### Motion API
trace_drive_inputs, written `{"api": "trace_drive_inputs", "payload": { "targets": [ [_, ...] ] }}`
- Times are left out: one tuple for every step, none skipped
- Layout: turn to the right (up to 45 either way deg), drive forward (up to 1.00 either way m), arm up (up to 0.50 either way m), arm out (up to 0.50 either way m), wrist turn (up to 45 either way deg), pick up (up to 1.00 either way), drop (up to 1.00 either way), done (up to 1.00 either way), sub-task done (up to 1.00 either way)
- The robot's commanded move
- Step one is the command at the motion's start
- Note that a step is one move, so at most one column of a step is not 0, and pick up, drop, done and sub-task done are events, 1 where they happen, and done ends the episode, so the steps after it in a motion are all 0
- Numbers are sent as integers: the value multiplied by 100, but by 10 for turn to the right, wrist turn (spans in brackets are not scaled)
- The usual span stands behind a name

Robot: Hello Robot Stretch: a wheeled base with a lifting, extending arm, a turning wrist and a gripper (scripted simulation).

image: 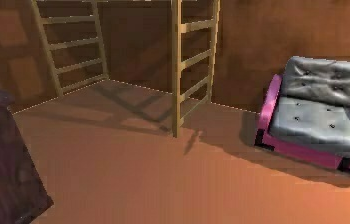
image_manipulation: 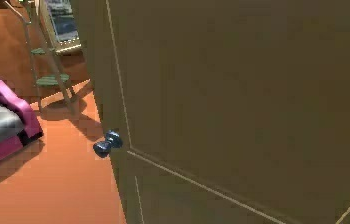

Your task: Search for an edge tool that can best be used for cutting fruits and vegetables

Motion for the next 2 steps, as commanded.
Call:
{"api": "trace_drive_inputs", "payload": {
  "targets": [
    [-90, 0, 0, 0, 0, 0, 0, 0, 0],
    [-30, 0, 0, 0, 0, 0, 0, 0, 0]
  ]
}}
